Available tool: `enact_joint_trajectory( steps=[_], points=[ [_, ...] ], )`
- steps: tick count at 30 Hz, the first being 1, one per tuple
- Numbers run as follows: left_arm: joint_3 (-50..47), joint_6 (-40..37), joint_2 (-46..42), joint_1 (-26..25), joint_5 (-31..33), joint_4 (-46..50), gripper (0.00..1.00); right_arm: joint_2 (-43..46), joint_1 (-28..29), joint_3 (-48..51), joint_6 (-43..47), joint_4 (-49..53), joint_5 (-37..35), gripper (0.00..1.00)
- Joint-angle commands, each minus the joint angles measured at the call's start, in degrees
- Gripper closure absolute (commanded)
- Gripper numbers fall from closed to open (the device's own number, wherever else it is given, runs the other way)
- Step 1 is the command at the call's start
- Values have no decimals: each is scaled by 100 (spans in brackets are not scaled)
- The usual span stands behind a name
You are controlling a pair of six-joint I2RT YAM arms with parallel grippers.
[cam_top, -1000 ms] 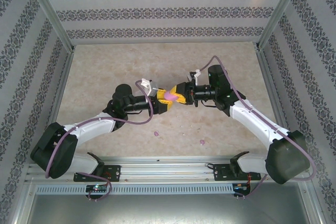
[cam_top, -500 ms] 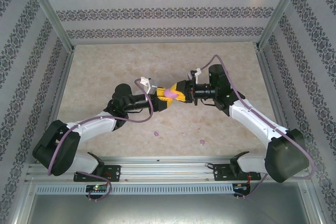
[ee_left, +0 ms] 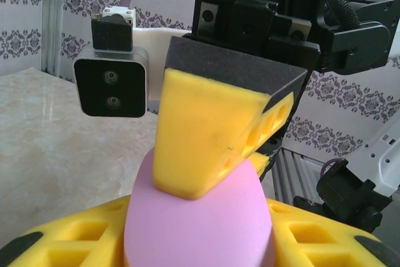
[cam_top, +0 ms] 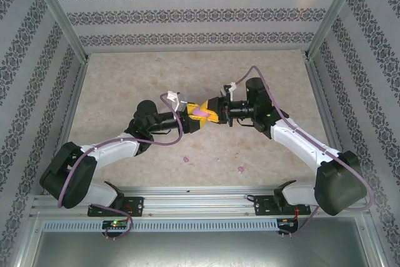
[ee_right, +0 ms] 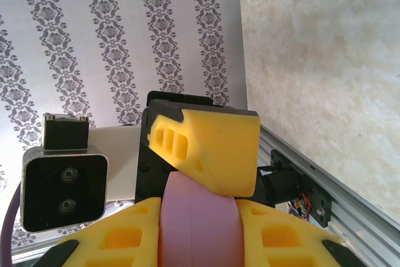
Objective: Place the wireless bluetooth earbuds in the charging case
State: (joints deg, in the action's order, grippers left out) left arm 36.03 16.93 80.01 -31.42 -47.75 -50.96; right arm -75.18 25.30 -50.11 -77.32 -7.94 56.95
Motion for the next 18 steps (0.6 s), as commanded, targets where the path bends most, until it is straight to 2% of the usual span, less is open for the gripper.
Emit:
enact_joint_trajectory(
  steps=[1, 4, 7, 10, 18],
  points=[
    [202, 74, 15, -61, -182, -470, 61, -47, 36, 93, -109, -305, 53, 82],
    [183, 54, -3, -57, -180, -414, 62, -39, 32, 156, -273, -545, 54, 82],
    [130, 38, -27, -62, -129, -423, 53, -6, 19, 159, -328, -612, 44, 82],
    [91, 64, -81, -49, -55, -433, 51, 25, 12, 159, -371, -650, 53, 82],
    [-18, 456, -75, 46, -103, -899, 62, 98, -25, 186, -406, -669, 70, 82]
  ],
)
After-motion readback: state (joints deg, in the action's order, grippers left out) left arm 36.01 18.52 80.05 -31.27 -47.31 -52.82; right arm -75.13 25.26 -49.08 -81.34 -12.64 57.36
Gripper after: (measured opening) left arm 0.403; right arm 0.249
